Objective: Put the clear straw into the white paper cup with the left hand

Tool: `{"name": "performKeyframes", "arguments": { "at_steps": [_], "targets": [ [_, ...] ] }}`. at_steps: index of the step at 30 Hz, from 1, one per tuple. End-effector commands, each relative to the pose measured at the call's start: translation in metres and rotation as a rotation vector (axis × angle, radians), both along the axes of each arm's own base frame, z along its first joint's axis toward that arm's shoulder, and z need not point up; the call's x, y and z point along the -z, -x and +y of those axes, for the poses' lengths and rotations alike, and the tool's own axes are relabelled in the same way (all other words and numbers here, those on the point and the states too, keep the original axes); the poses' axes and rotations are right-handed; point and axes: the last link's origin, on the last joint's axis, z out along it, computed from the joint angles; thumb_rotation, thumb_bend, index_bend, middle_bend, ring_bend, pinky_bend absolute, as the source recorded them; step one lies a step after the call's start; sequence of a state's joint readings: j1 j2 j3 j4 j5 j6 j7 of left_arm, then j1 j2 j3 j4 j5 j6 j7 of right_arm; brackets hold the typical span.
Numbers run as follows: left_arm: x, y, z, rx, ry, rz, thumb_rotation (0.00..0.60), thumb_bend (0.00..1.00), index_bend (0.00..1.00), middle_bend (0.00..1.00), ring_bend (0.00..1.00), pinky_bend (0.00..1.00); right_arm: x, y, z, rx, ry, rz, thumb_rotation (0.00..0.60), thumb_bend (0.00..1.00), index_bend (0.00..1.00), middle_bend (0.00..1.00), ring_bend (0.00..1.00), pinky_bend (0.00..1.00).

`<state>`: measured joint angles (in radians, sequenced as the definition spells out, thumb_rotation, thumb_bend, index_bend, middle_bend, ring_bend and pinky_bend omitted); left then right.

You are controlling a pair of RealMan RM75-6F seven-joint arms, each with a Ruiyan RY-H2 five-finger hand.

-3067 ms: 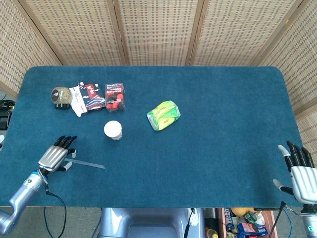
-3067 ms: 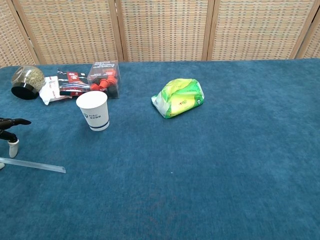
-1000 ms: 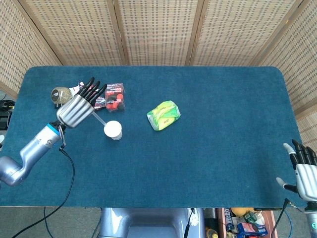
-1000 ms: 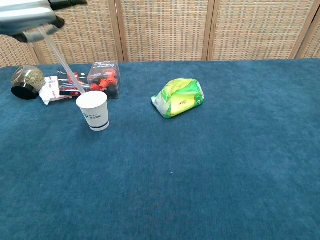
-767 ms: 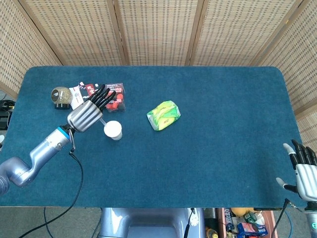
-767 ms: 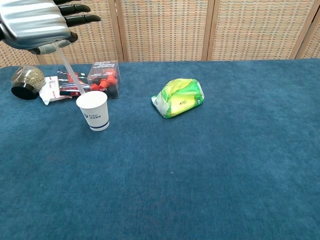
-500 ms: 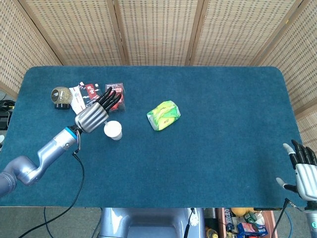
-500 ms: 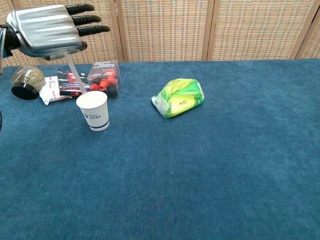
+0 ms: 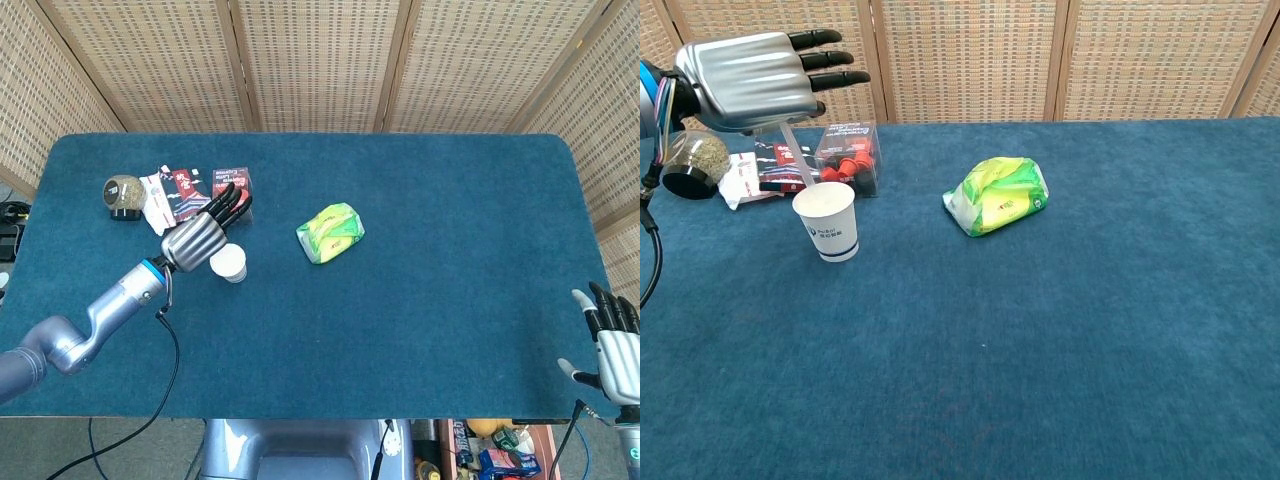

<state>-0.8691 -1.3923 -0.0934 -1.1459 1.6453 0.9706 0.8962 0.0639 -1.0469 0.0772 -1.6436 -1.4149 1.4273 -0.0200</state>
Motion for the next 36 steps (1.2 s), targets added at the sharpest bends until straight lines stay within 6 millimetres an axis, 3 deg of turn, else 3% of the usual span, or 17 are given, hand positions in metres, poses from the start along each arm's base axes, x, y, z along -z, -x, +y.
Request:
{"name": "performKeyframes", "arguments": {
  "at_steps": [1,2,4,7,9,15,19,25,31,36],
  "targets": [
    [0.004,0.001,-0.001,-0.004,0.007,0.008,0.600,0.40,0.60,0.00,0.00,0.00,0.000,0.000,0.000,-0.002,0.000,0.000,0.600,0.00,0.00,0.00,0.00,0.00],
    [0.004,0.001,-0.001,-0.006,0.008,0.007,0.600,0.40,0.59,0.00,0.00,0.00,0.000,-0.001,0.000,-0.002,0.000,0.000,0.600,0.00,0.00,0.00,0.00,0.00],
    [0.003,0.001,-0.001,-0.013,0.008,0.000,0.600,0.40,0.47,0.00,0.00,0.00,0.000,-0.001,0.000,-0.003,0.001,0.000,0.600,0.00,0.00,0.00,0.00,0.00],
    [0.001,0.001,-0.001,-0.015,0.003,-0.002,0.600,0.40,0.10,0.00,0.00,0.00,0.000,-0.001,0.000,-0.003,0.001,-0.001,0.600,0.00,0.00,0.00,0.00,0.00],
    [0.000,0.001,-0.002,-0.013,0.002,-0.004,0.600,0.40,0.01,0.00,0.00,0.00,0.000,-0.001,0.001,-0.003,0.000,-0.001,0.600,0.00,0.00,0.00,0.00,0.00],
    [-0.007,0.000,-0.004,-0.014,-0.008,-0.038,0.600,0.40,0.00,0.00,0.00,0.00,0.000,-0.002,0.001,-0.009,0.001,-0.002,0.600,0.00,0.00,0.00,0.00,0.00],
    [-0.028,-0.003,-0.013,-0.036,-0.019,-0.211,0.600,0.38,0.00,0.00,0.00,0.00,0.000,-0.002,0.002,-0.012,0.000,-0.003,0.600,0.00,0.00,0.00,0.00,0.00],
    [-0.056,0.007,-0.034,-0.148,0.004,-0.513,0.600,0.19,0.00,0.00,0.00,0.00,-0.001,-0.003,0.003,-0.015,0.003,-0.007,0.600,0.00,0.00,0.00,0.00,0.00],
    [-0.084,0.046,-0.071,-0.410,0.046,-0.788,0.600,0.12,0.00,0.00,0.00,0.00,-0.003,-0.004,0.005,-0.022,0.007,-0.013,0.600,0.00,0.00,0.00,0.00,0.00],
    [-0.111,0.096,-0.118,-0.578,0.009,-0.926,0.600,0.12,0.00,0.00,0.00,0.00,-0.003,-0.005,0.005,-0.029,0.010,-0.015,0.600,0.00,0.00,0.00,0.00,0.00]
  ]
}}
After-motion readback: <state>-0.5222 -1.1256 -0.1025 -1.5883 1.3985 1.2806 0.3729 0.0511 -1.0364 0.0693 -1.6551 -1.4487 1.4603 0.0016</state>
